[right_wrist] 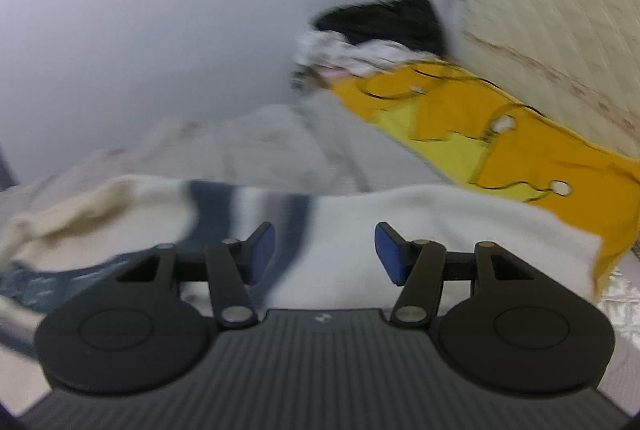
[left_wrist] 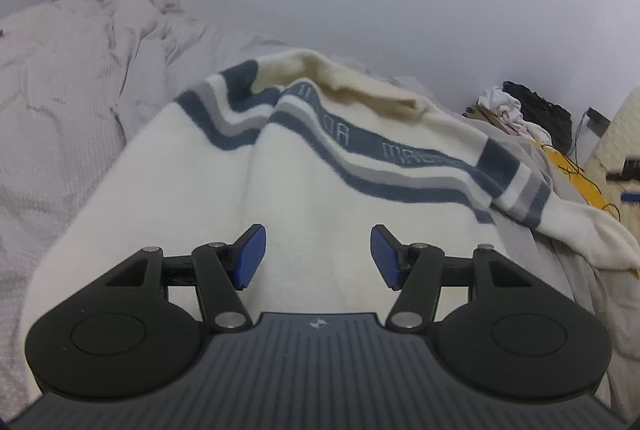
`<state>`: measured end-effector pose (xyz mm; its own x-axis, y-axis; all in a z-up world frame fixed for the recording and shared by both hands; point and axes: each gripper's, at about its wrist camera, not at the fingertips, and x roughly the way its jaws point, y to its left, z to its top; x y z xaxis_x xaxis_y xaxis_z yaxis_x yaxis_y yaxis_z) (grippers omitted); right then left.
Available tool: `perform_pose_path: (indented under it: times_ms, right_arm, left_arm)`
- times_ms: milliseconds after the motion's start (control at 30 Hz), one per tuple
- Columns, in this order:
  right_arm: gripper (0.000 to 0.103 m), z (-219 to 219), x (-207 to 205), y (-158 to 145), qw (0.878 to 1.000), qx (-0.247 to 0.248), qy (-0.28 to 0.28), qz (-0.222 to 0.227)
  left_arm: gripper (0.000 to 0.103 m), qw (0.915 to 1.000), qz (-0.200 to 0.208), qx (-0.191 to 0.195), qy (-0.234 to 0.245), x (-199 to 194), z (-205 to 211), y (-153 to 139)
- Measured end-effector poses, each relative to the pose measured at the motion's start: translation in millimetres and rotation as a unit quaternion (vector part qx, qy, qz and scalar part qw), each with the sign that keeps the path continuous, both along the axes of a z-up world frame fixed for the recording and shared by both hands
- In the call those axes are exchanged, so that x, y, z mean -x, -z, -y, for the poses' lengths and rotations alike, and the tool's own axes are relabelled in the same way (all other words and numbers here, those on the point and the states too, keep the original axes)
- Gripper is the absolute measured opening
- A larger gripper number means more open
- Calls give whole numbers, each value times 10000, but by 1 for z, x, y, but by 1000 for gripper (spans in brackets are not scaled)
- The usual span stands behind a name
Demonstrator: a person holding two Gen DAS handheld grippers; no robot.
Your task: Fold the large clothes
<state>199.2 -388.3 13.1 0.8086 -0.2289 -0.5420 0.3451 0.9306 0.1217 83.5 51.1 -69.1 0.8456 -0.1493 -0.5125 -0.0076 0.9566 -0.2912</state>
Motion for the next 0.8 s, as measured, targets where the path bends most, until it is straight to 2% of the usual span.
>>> perform_pose_path:
  times_ms: [200, 433, 633, 800]
  right_arm:
    - [58, -80, 46, -26, 9947, -239, -953, 305]
    - [58, -161, 94, -22, 9807, -481, -1869, 313]
    - [58, -201, 122, -1, 9669, -870, -2393, 166]
    - [58, -219, 134, 24, 9631, -944, -2522, -4]
  left_arm:
    - [63, 9997, 192, -91, 79, 27, 5, -14]
    - [63, 9998, 180, -11, -83, 46, -5, -22]
    - [64, 9977, 3, 401, -540, 55, -40, -26]
    - [64, 9896, -217, 634, -1272, 67, -75, -26]
